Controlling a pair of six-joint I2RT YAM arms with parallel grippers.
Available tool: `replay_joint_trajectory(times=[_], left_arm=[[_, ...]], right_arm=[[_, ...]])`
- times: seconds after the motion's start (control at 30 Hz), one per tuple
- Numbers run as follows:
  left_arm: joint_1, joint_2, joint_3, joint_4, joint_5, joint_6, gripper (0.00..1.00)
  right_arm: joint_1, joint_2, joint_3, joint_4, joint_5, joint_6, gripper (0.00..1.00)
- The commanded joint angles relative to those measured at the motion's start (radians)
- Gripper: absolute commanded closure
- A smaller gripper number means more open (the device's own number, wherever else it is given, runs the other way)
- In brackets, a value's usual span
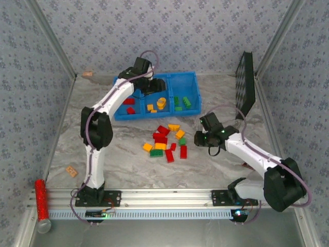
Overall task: Sort the legos into containers by color
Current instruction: Pick up the lego from the center of the table, then place the lego in the container.
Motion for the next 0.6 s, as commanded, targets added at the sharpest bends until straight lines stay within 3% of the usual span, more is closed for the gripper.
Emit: replay_joint_trajectory(times=[0.0,0.2,0.37,0.57], left_arm=[[-0.035,-0.086,0.020,-0.072,-0.002,0.058,0.40],[-0.082,-0.294,-0.277,-0.066,-0.040,0.075,0.39],[-0.116,-0.488,-0.531,-0.071,-0.047,0.047,0.38],[-0.227,-0.645,-0.742,-0.138,-0.143,-0.036,0.34]], right_arm=[[-0.021,-0.009,0.114,-0.064,0.018,-0.036,0.76],[-0.071,0.126,0.339,-0.035,-0.015,-0.129,0.76],[-0.103,0.358,0.577,-0.004,-0.055,-0.218,0.76],[-0.117,0.642,0.859,-0.026,-0.061,-0.274,0.76]])
